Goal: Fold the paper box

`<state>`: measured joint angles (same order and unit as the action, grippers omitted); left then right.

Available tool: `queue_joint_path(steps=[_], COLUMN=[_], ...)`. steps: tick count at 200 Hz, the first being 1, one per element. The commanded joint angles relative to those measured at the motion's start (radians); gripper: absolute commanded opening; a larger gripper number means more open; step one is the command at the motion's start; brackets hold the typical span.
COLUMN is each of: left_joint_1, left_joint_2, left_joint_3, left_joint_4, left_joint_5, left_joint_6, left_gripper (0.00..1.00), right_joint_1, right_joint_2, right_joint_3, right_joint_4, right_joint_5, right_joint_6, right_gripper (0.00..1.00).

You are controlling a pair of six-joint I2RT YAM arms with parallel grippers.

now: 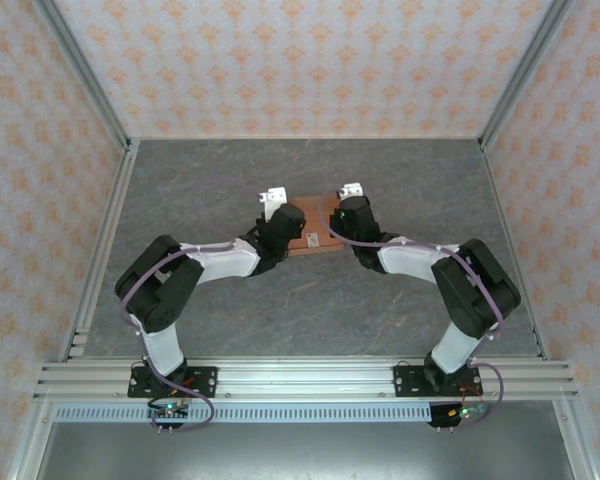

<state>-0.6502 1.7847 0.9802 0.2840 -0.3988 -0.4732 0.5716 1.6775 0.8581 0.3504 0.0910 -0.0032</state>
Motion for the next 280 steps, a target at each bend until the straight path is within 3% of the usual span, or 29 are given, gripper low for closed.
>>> queue_joint_path(steps=[1,44,109,145,169,242,280], left_joint_1=[0.028,0.072,0.081,0.080,0.061,-0.067,-0.101], left_joint_2=[-0.046,-0.044,-0.021,0.003,0.026,0.061,0.059], left_joint_3=[-0.018,0.006,0.062,0.078,0.070,0.060,0.005], left_joint_4=[-0.001,-0.001,-0.044,-0.035,-0.001,0.018,0.095], left_joint_5=[0.112,0.249,0.287,0.288,0.228,-0.104,-0.174], left_joint_6=[0.077,0.167,0.232,0.168,0.103,-0.031,-0.044], left_gripper=[0.43,0.43,0.20,0.08,0.00,0.00,0.00], right_joint_1=[0.004,0.004,0.004,0.004,0.006,0.053,0.057], right_joint_2=[-0.013,-0.014,-0.010,-0.013,-0.016,-0.010,-0.013], right_joint_3=[0.026,0.039,0.051,0.044,0.027,-0.008,-0.055], right_joint_4=[-0.076,-0.091,-0.102,-0.094,-0.061,0.006,0.068], right_joint_5=[0.023,0.024,0.012,0.007,0.008,0.091,0.088], right_joint_6=[-0.020,-0.028,-0.028,-0.014,0.006,0.038,0.069], right_gripper=[0.01,0.01,0.01,0.00,0.00,0.00,0.00])
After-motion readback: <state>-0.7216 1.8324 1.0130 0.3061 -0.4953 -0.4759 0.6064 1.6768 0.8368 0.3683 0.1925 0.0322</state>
